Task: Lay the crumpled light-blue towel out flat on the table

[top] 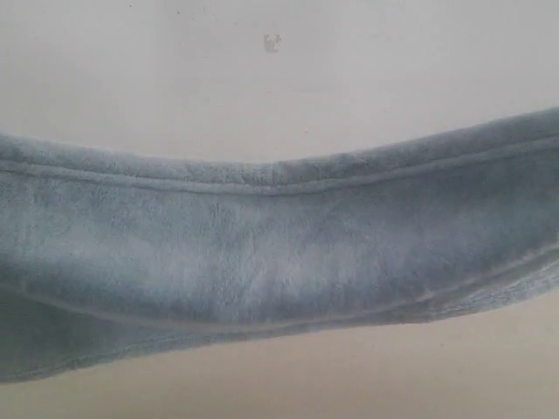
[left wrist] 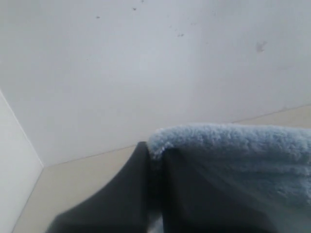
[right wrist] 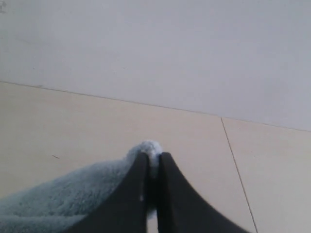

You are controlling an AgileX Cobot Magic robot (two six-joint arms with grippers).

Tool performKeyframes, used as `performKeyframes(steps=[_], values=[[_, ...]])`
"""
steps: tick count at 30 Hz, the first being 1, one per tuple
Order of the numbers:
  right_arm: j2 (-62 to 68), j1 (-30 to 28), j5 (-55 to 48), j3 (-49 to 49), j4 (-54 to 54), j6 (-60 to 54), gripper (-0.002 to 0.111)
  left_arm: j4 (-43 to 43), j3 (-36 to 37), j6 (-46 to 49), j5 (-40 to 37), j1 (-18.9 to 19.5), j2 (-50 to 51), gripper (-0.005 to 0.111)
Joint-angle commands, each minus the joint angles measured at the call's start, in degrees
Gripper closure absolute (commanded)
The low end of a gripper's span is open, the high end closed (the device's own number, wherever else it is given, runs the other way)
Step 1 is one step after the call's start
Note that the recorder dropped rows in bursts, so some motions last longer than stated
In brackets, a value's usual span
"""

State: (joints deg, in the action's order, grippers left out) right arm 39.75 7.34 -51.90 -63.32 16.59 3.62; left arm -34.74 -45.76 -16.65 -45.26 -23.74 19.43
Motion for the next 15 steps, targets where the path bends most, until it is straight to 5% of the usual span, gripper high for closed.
performKeyframes(steps=[1, 8, 15], values=[[-7.1, 0.0, -7.3, 0.0, 0.2, -1.2, 0.109, 8.8, -2.9, 7.8, -3.9, 0.2, -5.1, 0.103], [-16.4, 0.0, -8.5, 0.0, 1.0, -1.2, 0.109, 11.2, -6.5, 13.4, -10.4, 0.2, -7.5, 0.103], [-9.8, 1.4, -8.4, 1.9, 3.1, -2.0, 0.109, 6.0, -2.7, 11.8, -10.1, 0.2, 0.6, 0.103]])
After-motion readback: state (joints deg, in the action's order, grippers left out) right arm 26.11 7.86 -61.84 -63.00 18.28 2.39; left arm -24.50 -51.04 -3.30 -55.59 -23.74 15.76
